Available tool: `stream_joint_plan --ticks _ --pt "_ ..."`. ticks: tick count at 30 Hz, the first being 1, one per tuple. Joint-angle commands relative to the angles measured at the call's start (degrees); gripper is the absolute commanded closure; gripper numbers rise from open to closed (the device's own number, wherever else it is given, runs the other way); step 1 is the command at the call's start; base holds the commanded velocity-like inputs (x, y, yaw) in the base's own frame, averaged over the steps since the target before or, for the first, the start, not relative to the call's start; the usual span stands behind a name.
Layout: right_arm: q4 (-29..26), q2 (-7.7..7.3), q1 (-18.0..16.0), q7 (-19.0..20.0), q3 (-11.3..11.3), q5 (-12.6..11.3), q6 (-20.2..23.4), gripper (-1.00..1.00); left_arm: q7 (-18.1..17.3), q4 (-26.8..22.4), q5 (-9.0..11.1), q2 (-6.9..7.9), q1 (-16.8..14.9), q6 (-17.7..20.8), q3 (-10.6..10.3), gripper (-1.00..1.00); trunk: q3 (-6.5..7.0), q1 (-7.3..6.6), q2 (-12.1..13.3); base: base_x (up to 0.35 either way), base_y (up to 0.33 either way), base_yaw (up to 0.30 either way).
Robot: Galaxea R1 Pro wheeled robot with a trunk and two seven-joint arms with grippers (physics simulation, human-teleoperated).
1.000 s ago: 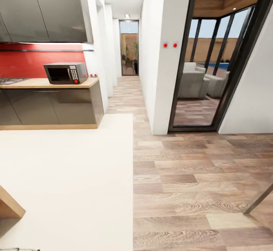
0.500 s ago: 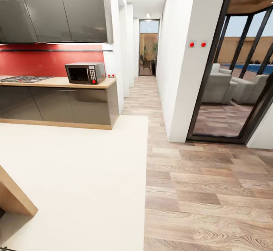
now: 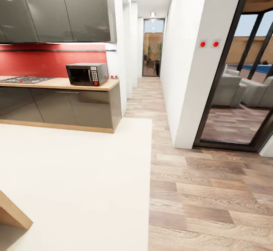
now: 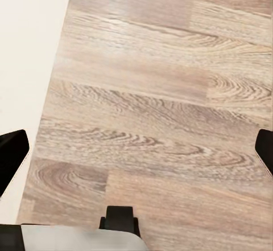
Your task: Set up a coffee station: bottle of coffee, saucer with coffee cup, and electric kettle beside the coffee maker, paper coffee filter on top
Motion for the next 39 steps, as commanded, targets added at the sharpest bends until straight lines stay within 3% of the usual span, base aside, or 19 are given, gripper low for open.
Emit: stream_joint_plan --ticks 1,28,39 --pt "0.01 -0.01 -0.02 -0.01 0.01 0.25 -0.14 -1.00 0.01 0.06 0.00 -0.01 -0.03 -0.19 0.09 -1.00 -0.05 0.03 -0.02 0.338 0.000 0.001" --pt "0.01 0.07 -0.02 0.00 0.06 0.25 -0.16 -1.00 -0.01 0.06 -0.01 -0.01 -0.07 -0.28 0.10 -1.00 -0.05 0.03 -0.02 0.338 0.000 0.001" --pt "0.01 0.15 -0.02 -0.05 0.09 0.25 -0.21 -1.00 0.01 0.06 -0.02 -0.01 -0.05 -0.71 0.09 -1.00 -0.05 0.03 -0.02 0.338 0.000 0.135"
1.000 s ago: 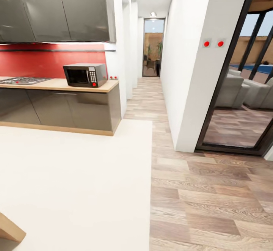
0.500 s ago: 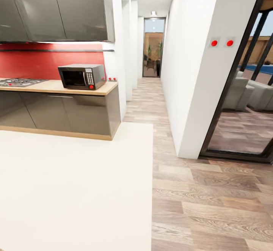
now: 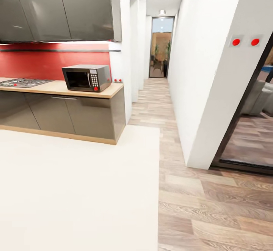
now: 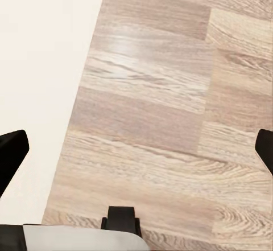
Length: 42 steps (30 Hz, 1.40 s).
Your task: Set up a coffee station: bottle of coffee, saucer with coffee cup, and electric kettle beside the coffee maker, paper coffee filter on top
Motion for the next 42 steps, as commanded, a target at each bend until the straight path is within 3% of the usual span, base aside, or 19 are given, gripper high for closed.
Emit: stream_joint_plan --ticks 1,42 --pt "0.02 -0.01 -0.02 -0.04 0.00 0.25 -0.16 -1.00 0.01 0.07 0.00 -0.01 -0.04 -0.48 0.09 -1.00 -0.05 0.03 -0.02 0.338 0.000 0.242" --pt "0.02 0.00 -0.02 -0.06 -0.05 0.28 -0.08 -1.00 0.10 0.03 0.09 0.08 -0.07 -1.26 0.18 -1.00 -0.05 0.03 -0.02 0.338 0.000 0.274"
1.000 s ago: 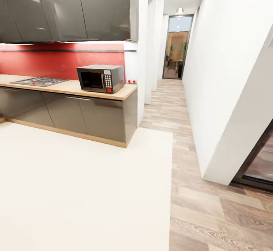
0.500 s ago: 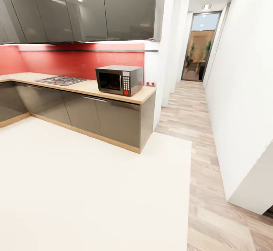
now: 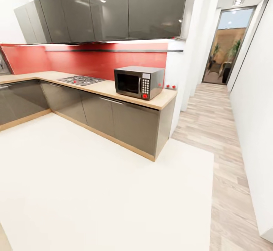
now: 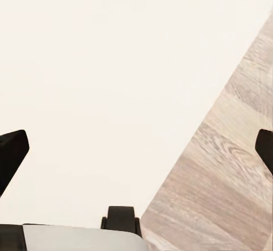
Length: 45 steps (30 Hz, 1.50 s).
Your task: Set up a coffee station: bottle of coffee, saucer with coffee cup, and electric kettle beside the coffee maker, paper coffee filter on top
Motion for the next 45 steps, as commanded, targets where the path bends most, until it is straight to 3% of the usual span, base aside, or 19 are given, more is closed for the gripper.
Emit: stream_joint_plan --ticks 1,45 --pt "0.01 -0.01 -0.01 -0.06 -0.05 0.24 -0.15 -1.00 0.02 0.09 0.01 -0.01 -0.05 -0.20 0.08 -1.00 -0.05 0.03 -0.02 0.338 0.000 0.275" --pt "0.01 0.07 -0.01 0.05 0.00 0.30 -0.06 -1.00 0.02 0.11 0.07 -0.01 -0.05 -0.20 0.08 -1.00 -1.53 0.03 -0.02 0.338 0.000 0.248"
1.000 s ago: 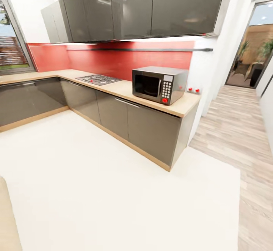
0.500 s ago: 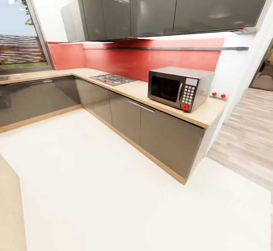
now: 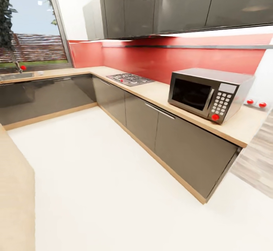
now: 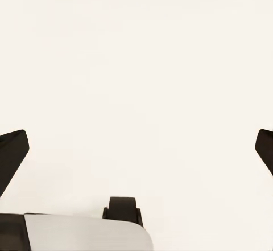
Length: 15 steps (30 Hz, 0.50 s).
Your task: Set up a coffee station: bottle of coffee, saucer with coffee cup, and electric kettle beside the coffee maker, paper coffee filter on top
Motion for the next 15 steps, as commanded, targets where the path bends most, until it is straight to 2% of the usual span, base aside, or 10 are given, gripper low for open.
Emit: stream_joint_plan --ticks 1,15 --pt "0.01 -0.01 -0.01 -0.01 0.02 0.26 -0.15 -1.00 0.02 0.07 0.03 -0.01 -0.05 -0.20 0.07 -1.00 -0.09 0.03 -0.02 0.338 0.000 0.262" --pt "0.02 -0.01 -0.01 0.07 0.09 0.26 -0.15 -1.00 0.02 0.07 0.01 -0.01 -0.05 -0.20 0.07 -1.00 -0.70 0.03 -0.02 0.338 0.000 0.262"
